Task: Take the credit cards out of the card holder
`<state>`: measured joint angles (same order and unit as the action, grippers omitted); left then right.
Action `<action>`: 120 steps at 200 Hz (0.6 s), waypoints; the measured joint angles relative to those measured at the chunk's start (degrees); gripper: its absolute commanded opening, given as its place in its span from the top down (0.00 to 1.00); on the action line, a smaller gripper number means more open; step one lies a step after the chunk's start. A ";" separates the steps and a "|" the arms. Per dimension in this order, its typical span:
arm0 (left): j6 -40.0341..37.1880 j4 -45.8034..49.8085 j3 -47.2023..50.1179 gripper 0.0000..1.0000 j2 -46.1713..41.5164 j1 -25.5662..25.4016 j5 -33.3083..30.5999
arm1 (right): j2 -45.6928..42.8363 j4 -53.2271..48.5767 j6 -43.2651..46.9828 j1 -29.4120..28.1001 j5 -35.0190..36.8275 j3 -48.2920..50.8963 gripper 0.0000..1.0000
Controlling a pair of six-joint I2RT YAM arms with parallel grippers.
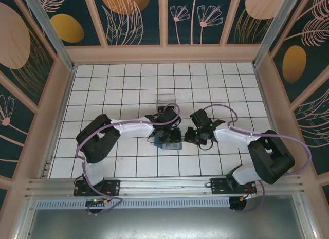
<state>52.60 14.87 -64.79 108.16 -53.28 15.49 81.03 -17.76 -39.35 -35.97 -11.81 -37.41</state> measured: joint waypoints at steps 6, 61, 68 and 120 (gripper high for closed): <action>-0.04 0.11 0.00 0.84 -0.02 0.02 -0.15 | 0.00 0.00 0.00 0.00 0.13 0.00 0.82; -1.31 2.51 0.00 0.81 -1.14 0.02 -2.34 | 0.00 0.00 0.02 0.00 0.17 0.00 0.84; -1.49 2.91 0.00 0.81 -1.29 0.02 -2.58 | 0.00 0.00 0.02 0.00 0.17 0.00 0.84; -1.97 3.30 0.20 0.80 -2.21 0.02 -2.40 | 0.00 -0.02 0.00 0.00 0.17 0.00 0.84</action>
<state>50.63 18.17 -64.60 105.95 -53.25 13.08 81.03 -17.78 -39.35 -35.97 -11.64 -37.41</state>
